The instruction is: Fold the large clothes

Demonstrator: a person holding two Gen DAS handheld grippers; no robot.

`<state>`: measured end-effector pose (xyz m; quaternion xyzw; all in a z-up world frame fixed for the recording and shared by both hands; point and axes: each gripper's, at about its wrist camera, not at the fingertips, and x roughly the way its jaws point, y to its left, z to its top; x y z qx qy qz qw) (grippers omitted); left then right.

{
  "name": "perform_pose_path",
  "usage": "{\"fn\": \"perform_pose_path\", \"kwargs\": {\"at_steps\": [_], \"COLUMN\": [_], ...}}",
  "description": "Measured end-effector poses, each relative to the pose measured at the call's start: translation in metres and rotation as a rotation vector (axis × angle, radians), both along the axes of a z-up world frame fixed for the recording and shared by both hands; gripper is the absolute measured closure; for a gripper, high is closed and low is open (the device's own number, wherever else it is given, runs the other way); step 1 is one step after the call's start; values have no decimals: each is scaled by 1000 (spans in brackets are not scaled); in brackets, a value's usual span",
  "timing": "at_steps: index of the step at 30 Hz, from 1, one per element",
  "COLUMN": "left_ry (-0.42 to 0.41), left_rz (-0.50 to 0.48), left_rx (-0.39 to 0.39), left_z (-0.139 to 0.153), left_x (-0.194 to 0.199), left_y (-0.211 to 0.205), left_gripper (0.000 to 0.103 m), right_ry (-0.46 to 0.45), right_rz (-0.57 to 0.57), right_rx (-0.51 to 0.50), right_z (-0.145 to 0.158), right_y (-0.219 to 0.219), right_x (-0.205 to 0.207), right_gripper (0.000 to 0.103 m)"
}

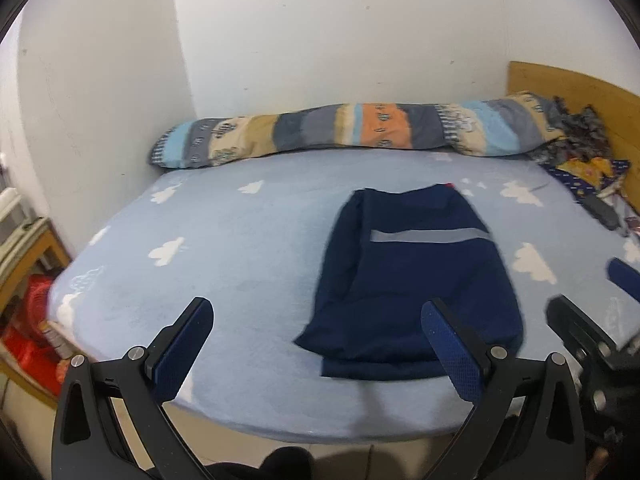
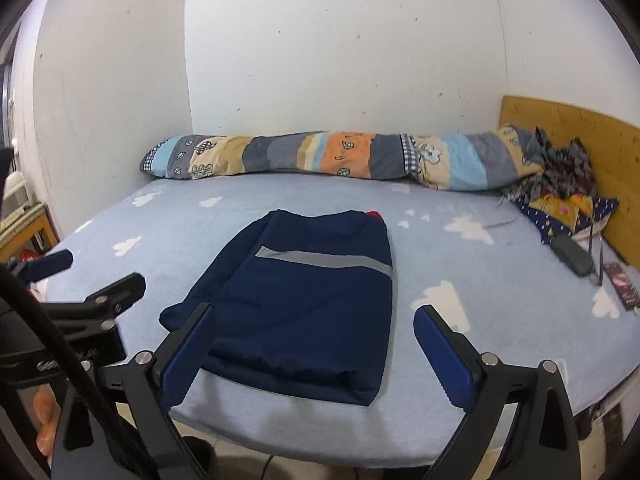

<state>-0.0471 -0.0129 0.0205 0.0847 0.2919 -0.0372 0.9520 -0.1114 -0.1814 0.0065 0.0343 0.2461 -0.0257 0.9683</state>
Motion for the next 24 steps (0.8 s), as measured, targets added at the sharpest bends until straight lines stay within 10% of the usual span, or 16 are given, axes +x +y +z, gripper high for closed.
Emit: {"fn": "perform_pose_path", "kwargs": {"at_steps": [10, 24], "left_ry": [118, 33], "left_rz": [-30, 44], "left_rx": [-57, -7], "left_z": [-22, -21], "left_x": [18, 9], "left_y": [4, 3], "left_gripper": [0, 0], "right_ry": [27, 24], "right_rz": [25, 24], "right_rx": [-67, -100], "right_z": [-12, -17], "right_y": [16, 17], "right_x": [6, 3], "right_gripper": [3, 3]}}
